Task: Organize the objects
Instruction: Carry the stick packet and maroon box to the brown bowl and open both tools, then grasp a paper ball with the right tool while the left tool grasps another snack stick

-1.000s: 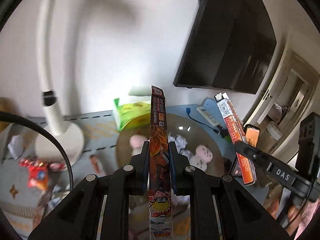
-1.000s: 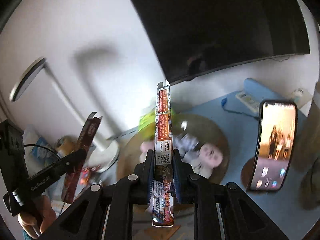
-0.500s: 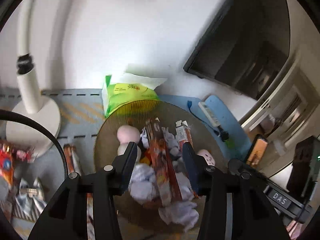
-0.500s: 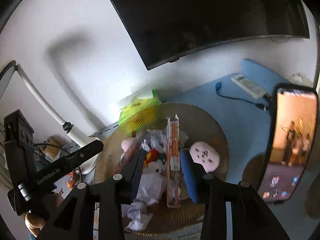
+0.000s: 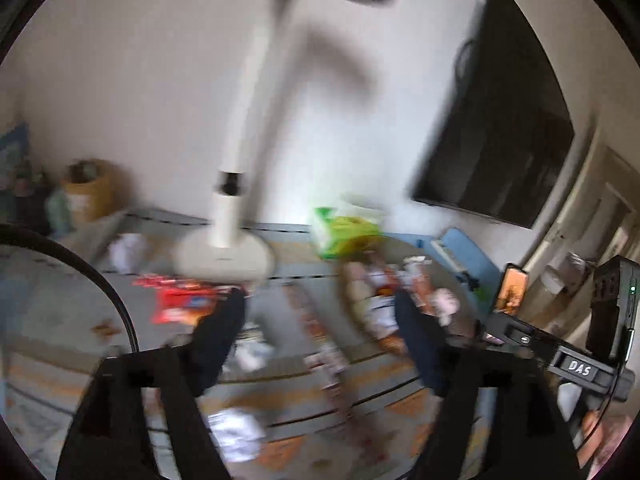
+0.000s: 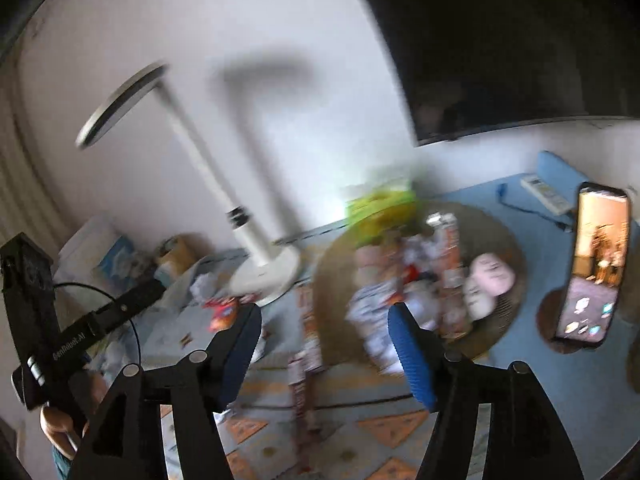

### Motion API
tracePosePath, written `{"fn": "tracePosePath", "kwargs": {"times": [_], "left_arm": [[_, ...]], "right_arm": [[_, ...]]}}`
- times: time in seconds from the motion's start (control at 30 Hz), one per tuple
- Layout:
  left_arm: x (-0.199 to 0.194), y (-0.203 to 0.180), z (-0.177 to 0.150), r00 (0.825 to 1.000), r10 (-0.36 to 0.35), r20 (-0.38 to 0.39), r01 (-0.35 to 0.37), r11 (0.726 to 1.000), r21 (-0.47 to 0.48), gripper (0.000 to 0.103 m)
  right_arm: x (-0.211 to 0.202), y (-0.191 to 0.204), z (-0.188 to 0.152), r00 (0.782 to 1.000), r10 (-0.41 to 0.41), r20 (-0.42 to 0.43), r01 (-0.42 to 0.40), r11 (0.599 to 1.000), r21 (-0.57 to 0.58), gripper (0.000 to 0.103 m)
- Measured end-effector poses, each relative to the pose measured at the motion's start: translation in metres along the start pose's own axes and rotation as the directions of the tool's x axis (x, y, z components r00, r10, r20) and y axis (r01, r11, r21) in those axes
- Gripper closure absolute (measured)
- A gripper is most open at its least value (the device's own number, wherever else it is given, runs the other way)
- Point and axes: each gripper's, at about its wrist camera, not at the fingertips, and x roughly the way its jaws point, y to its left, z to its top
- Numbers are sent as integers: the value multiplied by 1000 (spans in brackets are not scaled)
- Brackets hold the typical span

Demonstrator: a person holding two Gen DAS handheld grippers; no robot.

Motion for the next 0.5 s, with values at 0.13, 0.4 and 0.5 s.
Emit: {"fn": "tracePosePath", "kwargs": {"times": [0.13, 0.4, 0.5], "left_arm": [[-6, 60, -22, 995, 91, -47, -92, 996, -7, 24], [68, 132, -77, 949, 159, -272, -150, 987, 55, 25], [89, 133, -77, 939, 135, -316, -111, 990, 91, 33]], "right_arm": [[17, 29, -26, 996, 30, -82, -34, 998, -45, 38], [89, 78, -91, 942, 108, -316, -147, 984, -100, 38], [110, 90, -107, 923, 98, -373, -158, 979, -133, 38]]}}
